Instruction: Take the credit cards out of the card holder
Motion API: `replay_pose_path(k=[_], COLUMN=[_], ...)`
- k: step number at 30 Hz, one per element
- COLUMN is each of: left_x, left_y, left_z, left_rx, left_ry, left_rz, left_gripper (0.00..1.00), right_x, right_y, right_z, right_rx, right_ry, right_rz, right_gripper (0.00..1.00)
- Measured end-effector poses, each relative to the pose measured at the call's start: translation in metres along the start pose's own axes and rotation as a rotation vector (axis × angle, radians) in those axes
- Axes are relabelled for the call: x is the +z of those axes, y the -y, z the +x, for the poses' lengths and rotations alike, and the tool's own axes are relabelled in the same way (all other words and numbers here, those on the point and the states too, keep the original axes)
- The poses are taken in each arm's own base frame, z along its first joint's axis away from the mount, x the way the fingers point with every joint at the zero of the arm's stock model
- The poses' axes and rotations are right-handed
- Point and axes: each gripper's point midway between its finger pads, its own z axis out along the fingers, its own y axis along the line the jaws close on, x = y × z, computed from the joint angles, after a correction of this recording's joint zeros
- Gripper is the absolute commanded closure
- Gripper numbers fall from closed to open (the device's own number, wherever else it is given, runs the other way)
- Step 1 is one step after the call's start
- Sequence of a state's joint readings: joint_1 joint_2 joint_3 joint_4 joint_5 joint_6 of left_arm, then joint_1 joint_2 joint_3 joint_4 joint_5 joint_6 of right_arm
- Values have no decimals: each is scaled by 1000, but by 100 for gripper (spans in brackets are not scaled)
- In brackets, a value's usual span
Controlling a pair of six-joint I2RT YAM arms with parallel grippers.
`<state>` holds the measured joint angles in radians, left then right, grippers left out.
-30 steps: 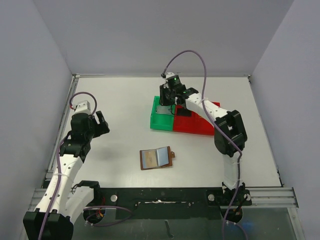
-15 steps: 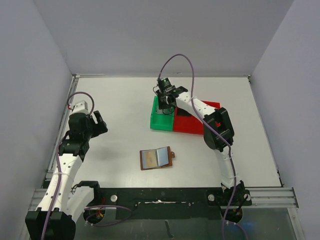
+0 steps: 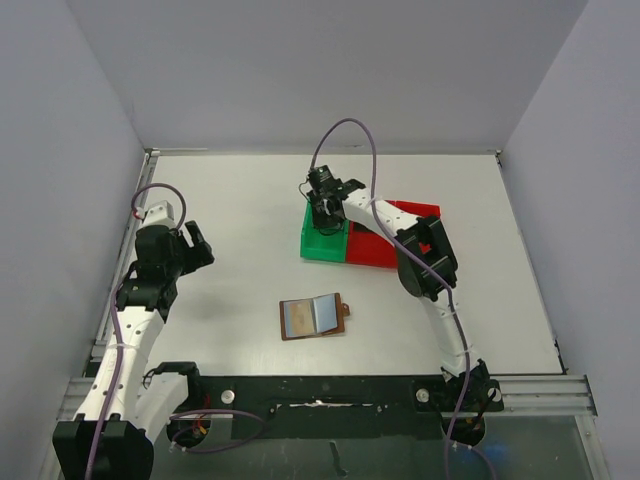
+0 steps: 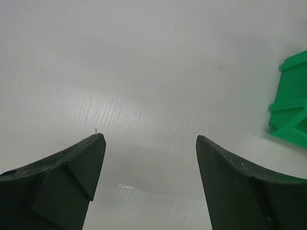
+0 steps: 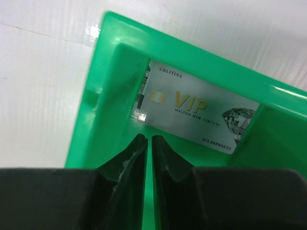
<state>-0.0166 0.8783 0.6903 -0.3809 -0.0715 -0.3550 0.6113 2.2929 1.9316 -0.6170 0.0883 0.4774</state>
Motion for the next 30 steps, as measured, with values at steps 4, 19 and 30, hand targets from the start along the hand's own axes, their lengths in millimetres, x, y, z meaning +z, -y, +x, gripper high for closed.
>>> replay_pose_path(k=[4,19,30], left_x=[0,1,1], left_y=[-1,-1,-1], left_z=[0,-1,-1], left_rx=[-2,-3,-3], left_ry=[1,2,2], left_rz=[-1,-2,-2], left_gripper=[23,23,23], right_x=[18,21,12], right_y=[6,16,8], right_z=[19,8,1], right_rx=[-4,-10,-22], right_ry=[-53,-4,10], right_rz=[23,107,60], right_gripper=[88,73,62])
